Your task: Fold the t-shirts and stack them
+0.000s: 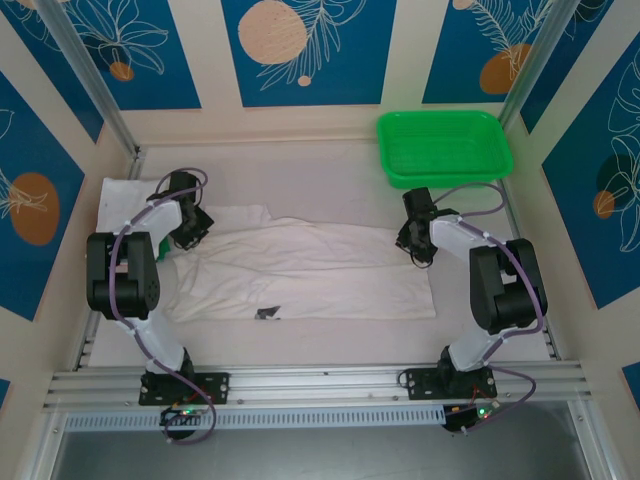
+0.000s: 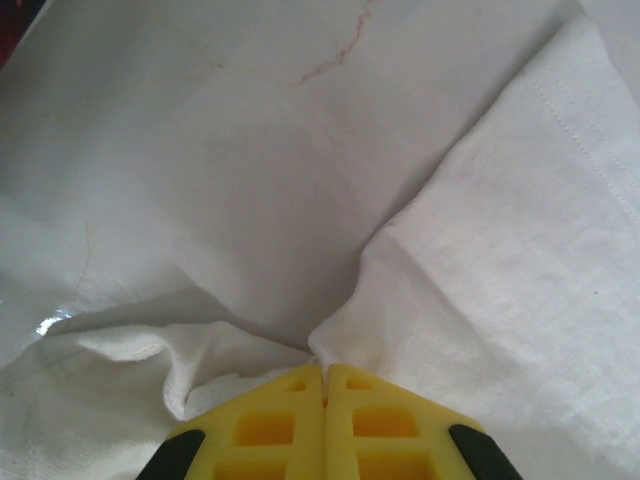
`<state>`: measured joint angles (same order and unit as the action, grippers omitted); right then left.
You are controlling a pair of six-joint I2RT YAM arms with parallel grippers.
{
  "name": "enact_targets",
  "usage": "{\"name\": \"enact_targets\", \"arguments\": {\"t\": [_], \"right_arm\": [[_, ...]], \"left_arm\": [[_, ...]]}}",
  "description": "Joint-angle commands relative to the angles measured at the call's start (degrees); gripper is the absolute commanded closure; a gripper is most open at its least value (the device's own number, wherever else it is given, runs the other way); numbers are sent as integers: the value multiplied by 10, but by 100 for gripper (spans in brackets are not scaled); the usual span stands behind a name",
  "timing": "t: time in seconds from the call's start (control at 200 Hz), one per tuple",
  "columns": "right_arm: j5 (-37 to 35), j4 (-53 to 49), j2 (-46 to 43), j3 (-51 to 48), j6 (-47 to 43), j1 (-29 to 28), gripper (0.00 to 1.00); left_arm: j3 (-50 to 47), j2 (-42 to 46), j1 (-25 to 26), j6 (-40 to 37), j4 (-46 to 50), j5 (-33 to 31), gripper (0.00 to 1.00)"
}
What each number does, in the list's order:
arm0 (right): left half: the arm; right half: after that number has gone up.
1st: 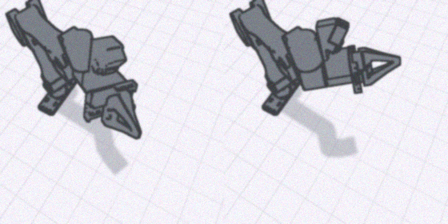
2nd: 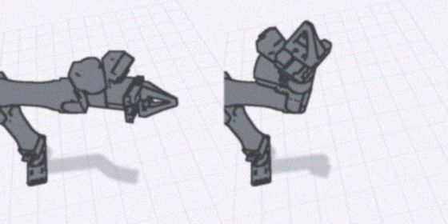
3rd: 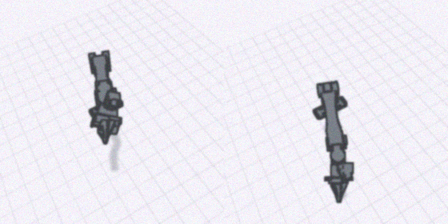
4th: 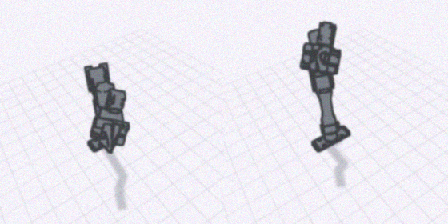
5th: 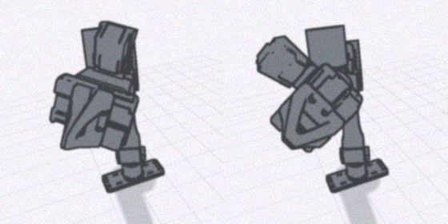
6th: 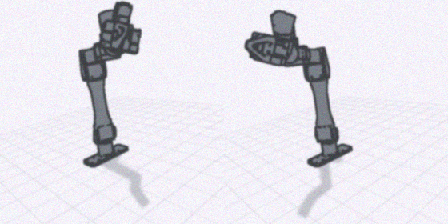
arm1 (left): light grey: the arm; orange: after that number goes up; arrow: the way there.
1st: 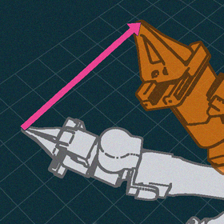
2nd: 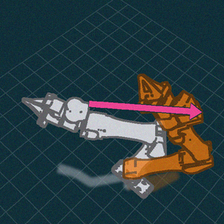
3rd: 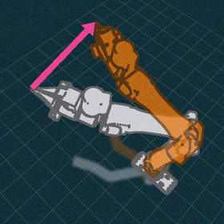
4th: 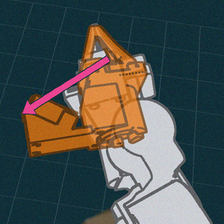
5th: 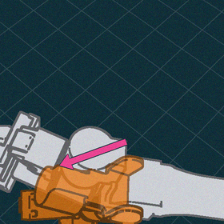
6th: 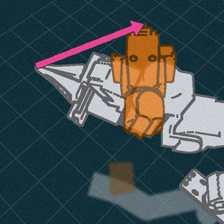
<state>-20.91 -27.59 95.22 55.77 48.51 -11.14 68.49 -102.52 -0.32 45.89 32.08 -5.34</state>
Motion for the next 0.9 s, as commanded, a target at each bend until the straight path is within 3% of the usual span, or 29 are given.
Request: {"name": "enact_targets", "arguments": {"t": [0.0,0.18,0.39,0.49,0.575,0.7,0.895], "right_arm": [[15,1,19,-3,5,-2,65],[17,5,37,5,3,-1,66],[9,2,30,8,0,-4,87],[2,-2,20,11,-5,-5,91],[-5,-11,17,19,-10,-7,90],[-12,-12,16,23,-14,-7,72],[-17,-3,28,23,-14,-5,77]], "left_arm": [[2,5,-8,-13,-2,7,100],[0,3,-8,-13,-4,7,100],[2,0,-8,-15,-3,9,100],[2,2,-8,-16,-3,7,100],[2,2,-8,-16,-3,8,100],[0,2,-8,-16,-4,9,100],[-2,1,-9,-16,-5,9,100]]}}
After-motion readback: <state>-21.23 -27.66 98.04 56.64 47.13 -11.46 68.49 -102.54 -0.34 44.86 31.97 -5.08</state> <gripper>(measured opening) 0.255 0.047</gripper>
